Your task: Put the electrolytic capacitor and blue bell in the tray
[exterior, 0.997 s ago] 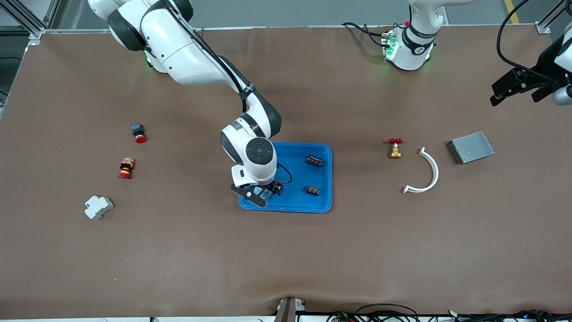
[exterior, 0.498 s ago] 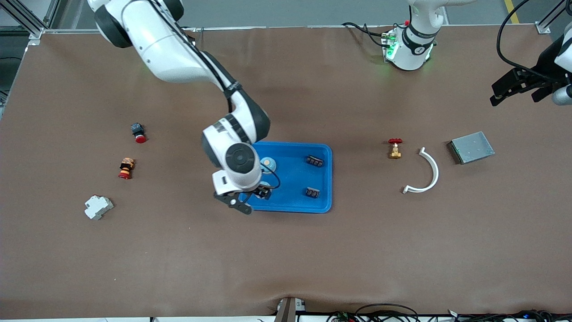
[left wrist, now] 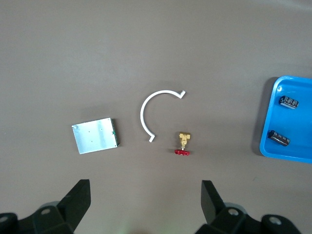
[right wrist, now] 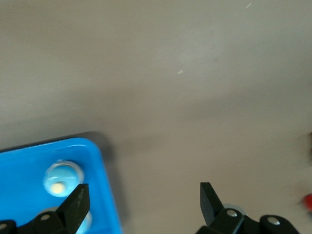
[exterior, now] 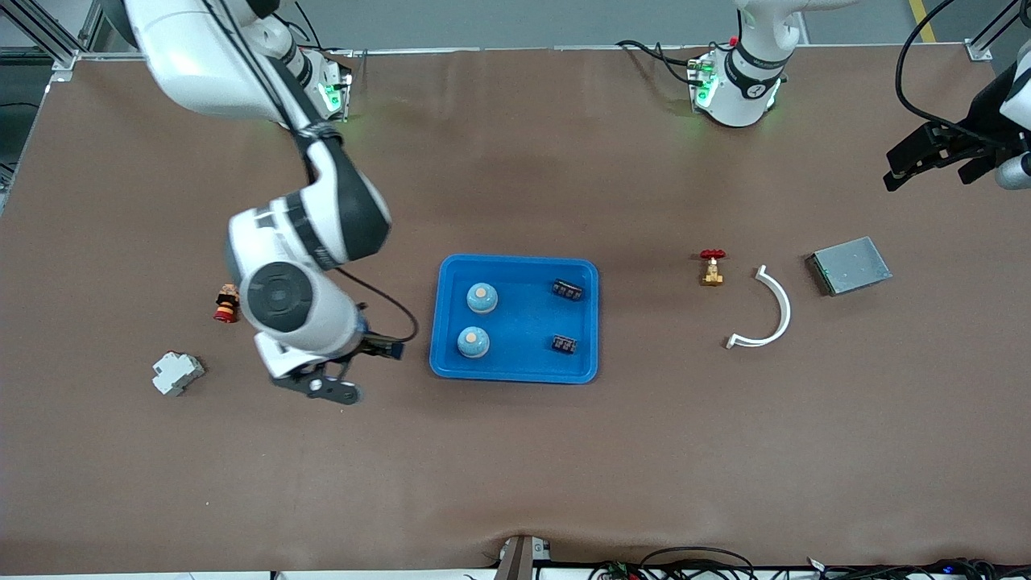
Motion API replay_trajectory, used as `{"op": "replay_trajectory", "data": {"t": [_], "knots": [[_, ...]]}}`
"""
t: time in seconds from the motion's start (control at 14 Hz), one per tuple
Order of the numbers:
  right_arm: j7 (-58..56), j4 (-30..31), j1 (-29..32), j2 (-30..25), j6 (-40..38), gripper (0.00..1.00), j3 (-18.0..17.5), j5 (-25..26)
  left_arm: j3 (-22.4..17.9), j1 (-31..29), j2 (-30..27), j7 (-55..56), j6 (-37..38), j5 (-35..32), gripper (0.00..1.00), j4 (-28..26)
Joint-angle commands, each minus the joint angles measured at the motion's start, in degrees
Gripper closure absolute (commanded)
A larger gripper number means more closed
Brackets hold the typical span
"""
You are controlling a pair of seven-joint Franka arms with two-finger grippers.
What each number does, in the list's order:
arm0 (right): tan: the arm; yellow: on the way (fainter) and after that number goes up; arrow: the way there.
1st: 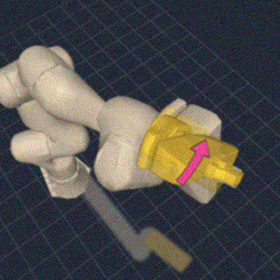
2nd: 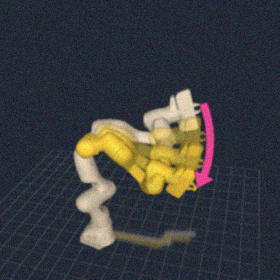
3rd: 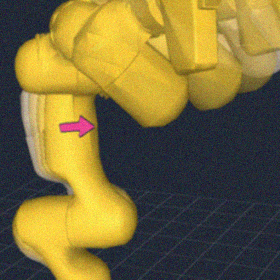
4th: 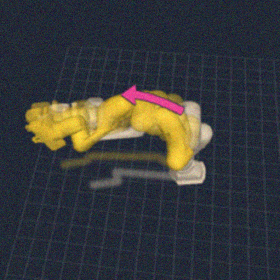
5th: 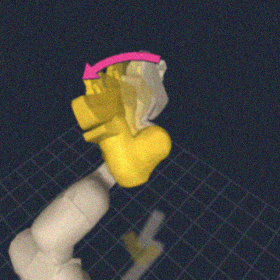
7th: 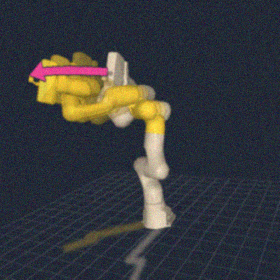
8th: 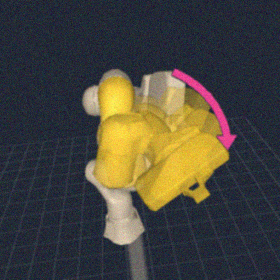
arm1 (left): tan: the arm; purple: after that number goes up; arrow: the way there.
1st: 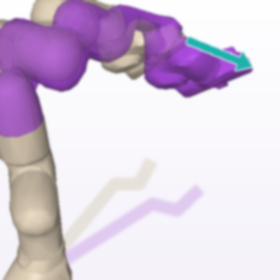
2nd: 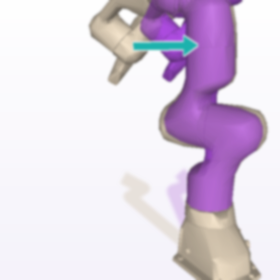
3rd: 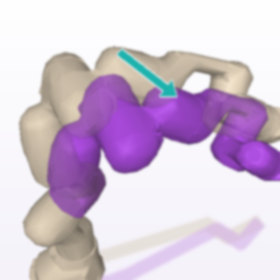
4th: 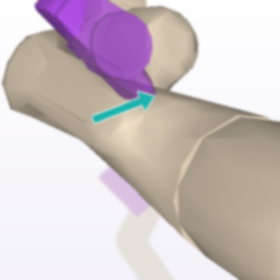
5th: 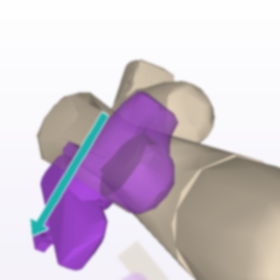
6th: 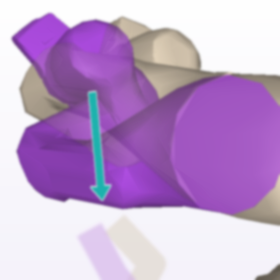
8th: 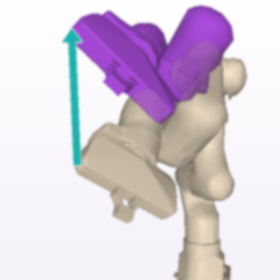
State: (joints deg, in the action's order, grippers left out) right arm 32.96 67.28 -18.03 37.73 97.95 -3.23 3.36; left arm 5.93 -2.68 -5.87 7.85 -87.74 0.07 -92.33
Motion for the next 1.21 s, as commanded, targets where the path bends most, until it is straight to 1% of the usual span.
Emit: {"op": "replay_trajectory", "data": {"t": [0.0,0.28,0.5,0.71,0.93,1.14], "knots": [[-11.56,3.73,6.23,-4.50,-1.97,0.00,-1.08,-0.73,0.05,-0.31,-0.99,-0.12,-0.24,1.16,0.00,-0.30],[-22.04,4.78,12.48,-8.28,-6.10,0.00,-1.08,-0.81,0.05,-0.31,-1.17,-0.12,0.37,1.16,0.00,-0.30],[-26.37,10.57,16.00,-13.90,-4.79,0.00,-0.99,-0.73,-0.04,-0.39,-1.78,0.14,0.37,1.25,0.00,-0.39],[-28.48,15.49,17.41,-19.43,-4.00,0.00,-0.55,-0.55,0.05,-0.31,-1.78,0.06,0.37,1.16,0.00,-0.39],[-28.83,23.83,18.20,-26.90,1.08,0.00,0.15,0.06,0.13,-0.13,-1.52,0.06,0.20,1.16,0.00,-0.30],[-29.36,24.91,17.94,-29.29,0.84,0.00,1.55,0.15,0.13,-0.04,-1.34,-0.03,0.02,1.07,0.00,-0.13]]}}
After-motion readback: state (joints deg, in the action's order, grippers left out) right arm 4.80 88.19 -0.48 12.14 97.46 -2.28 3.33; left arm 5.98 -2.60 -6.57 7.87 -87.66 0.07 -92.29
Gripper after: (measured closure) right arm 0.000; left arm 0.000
